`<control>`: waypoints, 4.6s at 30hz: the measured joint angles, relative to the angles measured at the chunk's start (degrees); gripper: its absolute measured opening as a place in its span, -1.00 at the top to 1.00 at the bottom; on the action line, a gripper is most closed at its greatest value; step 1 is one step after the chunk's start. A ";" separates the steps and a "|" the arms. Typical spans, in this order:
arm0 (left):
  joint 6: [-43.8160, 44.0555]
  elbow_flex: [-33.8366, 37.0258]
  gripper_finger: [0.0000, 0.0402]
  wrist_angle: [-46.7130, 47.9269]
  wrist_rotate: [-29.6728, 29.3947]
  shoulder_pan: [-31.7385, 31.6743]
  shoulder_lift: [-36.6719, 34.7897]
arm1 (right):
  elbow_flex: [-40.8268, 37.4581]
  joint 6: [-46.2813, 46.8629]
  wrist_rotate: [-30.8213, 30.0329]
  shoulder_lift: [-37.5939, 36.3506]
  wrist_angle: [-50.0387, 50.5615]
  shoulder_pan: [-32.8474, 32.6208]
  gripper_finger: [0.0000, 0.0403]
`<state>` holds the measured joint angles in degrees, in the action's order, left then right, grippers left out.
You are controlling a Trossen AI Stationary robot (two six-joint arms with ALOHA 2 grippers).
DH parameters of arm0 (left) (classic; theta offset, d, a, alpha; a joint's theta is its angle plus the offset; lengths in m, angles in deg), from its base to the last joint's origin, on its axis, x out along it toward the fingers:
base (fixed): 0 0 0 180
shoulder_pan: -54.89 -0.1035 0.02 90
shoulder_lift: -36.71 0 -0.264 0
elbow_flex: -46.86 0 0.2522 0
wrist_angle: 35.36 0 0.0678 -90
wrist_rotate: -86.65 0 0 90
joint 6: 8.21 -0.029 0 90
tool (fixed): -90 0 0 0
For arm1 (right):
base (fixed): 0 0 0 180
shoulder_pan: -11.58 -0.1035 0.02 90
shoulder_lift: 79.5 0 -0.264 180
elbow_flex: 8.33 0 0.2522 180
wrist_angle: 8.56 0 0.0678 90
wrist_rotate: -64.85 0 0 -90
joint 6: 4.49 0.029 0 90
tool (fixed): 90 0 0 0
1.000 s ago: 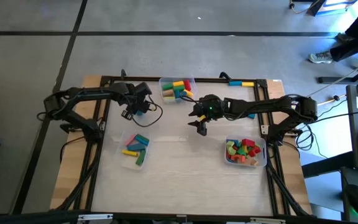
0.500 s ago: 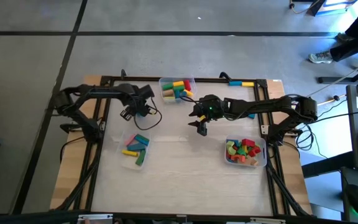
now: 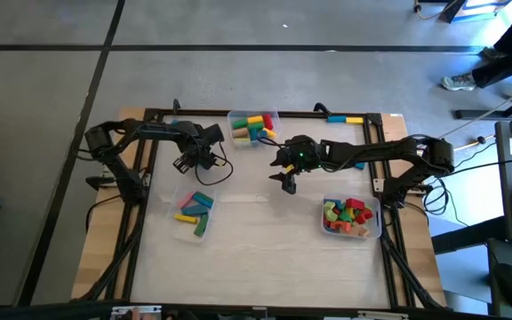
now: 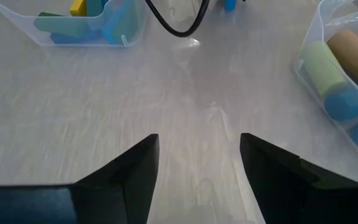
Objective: Sort blocks by size
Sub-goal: Put the blue rectangular block into the bottom left transparent bin
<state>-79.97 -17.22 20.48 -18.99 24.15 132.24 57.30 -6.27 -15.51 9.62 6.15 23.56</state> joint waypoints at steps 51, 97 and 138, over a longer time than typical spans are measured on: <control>95.02 -4.31 0.68 12.83 2.95 36.65 -30.31 | 0.00 0.09 -0.19 0.00 -0.87 0.00 -0.12; 87.40 -4.27 0.28 4.46 -27.59 8.29 -30.38 | 0.00 -0.02 -0.21 0.00 -6.86 0.00 -0.12; 79.04 -4.29 0.98 -7.10 -4.95 -23.98 -1.41 | 0.00 -0.22 -0.19 0.00 -6.82 0.00 -0.12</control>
<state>-0.92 -21.51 13.37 -23.95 0.17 130.83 57.30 -6.49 -15.69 9.62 -0.67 23.56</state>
